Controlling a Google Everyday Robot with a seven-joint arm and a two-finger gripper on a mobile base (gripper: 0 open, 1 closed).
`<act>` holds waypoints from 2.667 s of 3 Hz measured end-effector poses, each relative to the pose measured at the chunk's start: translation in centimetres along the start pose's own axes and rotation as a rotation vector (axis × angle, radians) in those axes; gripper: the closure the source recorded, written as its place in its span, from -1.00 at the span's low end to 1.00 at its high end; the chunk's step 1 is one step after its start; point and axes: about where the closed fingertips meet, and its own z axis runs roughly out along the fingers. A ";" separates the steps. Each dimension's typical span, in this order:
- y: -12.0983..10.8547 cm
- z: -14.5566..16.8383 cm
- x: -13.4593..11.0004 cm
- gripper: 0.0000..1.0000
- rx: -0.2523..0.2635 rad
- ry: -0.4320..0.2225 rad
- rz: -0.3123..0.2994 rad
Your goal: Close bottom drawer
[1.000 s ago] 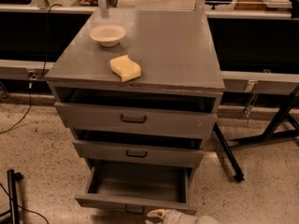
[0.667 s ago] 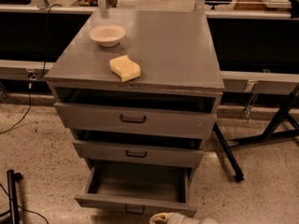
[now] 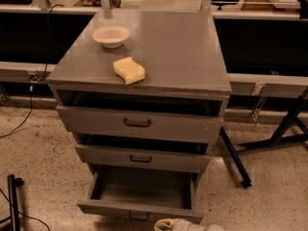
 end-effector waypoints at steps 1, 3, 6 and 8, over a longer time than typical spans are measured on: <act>-1.1 0.6 1.4 1.00 0.021 -0.003 -0.001; -3.5 2.5 6.1 1.00 0.082 -0.024 -0.015; -4.8 4.9 12.1 1.00 0.092 -0.040 0.009; -10.6 5.0 12.2 1.00 0.174 -0.060 0.006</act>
Offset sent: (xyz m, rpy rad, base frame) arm 0.0541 -0.0295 -0.0684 0.0258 -0.0935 -0.0812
